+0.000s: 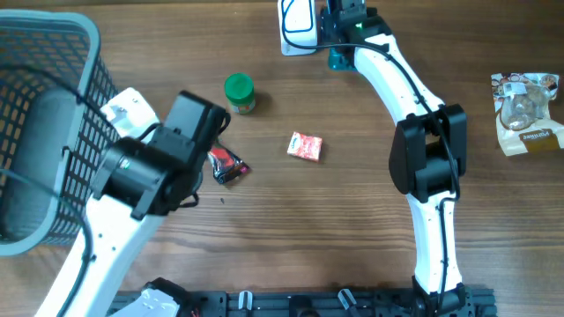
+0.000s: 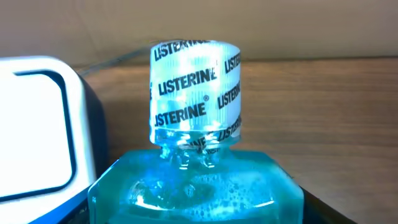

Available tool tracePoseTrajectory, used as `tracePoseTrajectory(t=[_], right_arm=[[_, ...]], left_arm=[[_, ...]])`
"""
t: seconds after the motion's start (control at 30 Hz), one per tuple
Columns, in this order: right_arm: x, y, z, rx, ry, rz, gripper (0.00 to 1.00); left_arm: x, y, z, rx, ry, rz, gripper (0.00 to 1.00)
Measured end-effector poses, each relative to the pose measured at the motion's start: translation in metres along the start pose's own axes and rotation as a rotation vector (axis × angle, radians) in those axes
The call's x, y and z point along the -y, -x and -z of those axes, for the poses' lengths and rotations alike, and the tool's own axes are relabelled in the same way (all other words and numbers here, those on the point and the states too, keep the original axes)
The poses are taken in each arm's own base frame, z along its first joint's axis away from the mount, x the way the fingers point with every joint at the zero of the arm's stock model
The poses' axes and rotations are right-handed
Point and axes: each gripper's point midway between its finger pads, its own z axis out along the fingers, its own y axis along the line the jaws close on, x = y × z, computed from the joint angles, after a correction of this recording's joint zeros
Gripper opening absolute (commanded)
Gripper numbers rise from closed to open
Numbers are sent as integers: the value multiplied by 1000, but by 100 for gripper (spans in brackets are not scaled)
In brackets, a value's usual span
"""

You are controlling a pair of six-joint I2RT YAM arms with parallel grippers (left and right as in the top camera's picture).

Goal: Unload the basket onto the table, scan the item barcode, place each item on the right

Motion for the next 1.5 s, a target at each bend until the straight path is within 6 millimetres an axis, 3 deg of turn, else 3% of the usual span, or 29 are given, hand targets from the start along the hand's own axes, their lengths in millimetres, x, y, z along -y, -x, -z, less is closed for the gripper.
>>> tracePoseTrajectory(t=[0.23, 0.53, 0.93, 1.13, 1.3, 1.5], right_arm=[[-25, 21, 1, 74, 137, -134, 36], [-40, 17, -13, 83, 203, -209, 36], [-95, 20, -8, 167, 312, -156, 33], [-98, 18, -22, 207, 316, -135, 32], [-97, 32, -19, 272, 310, -107, 30], [-96, 26, -21, 255, 297, -63, 27]], left_arm=[[0, 6, -4, 41, 39, -12, 100], [-1, 8, -4, 51, 45, -12, 100], [-2, 10, -4, 64, 51, -11, 100], [-2, 10, -4, 65, 51, -11, 100], [-3, 11, -4, 71, 55, -11, 100], [-3, 11, -4, 71, 55, -11, 100]])
